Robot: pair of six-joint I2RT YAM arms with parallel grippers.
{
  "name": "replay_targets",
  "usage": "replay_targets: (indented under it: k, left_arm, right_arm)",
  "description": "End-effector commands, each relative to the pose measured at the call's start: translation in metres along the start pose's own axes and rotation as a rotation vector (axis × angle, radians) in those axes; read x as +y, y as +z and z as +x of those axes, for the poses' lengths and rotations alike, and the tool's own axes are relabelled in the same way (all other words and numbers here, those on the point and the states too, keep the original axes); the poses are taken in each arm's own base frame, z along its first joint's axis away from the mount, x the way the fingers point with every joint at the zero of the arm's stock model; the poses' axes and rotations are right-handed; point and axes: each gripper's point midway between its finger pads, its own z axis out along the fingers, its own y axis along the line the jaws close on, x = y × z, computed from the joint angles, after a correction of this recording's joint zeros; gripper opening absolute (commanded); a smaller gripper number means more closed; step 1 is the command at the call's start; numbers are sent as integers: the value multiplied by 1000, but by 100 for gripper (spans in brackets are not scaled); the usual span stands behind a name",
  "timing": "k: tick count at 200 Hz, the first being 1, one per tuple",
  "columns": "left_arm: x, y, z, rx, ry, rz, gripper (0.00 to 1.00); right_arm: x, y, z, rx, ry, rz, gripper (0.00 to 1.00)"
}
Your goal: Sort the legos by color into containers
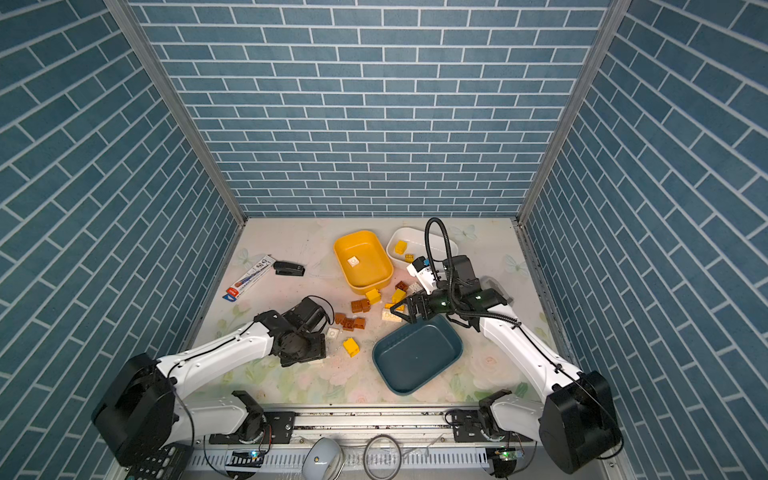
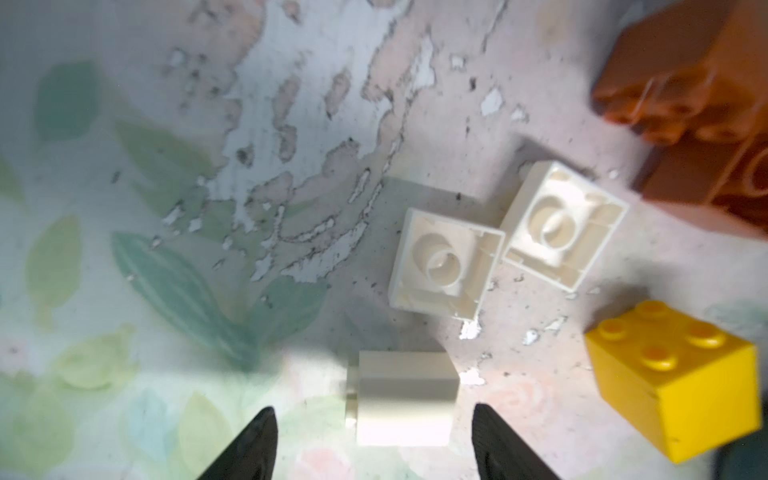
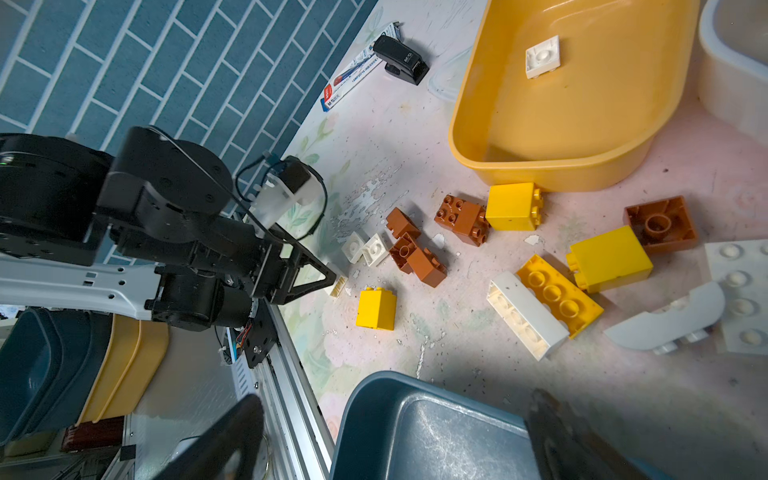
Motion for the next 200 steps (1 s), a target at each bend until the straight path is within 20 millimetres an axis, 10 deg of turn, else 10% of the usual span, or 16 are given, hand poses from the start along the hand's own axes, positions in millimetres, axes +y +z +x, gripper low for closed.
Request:
replay_targets:
  k: [1, 63, 200]
  left_arm:
    - [-9, -18, -11, -52, -273, 51, 77]
    - [8, -14, 0, -82, -874, 32, 81]
    - [5, 29, 18, -35, -1002, -108, 60]
  right_arm:
    - [4, -5, -11, -16, -65, 8, 99]
    - [6, -9, -15, -3, -81, 2, 99]
    - [-3, -17, -14, -4, -37, -6, 99]
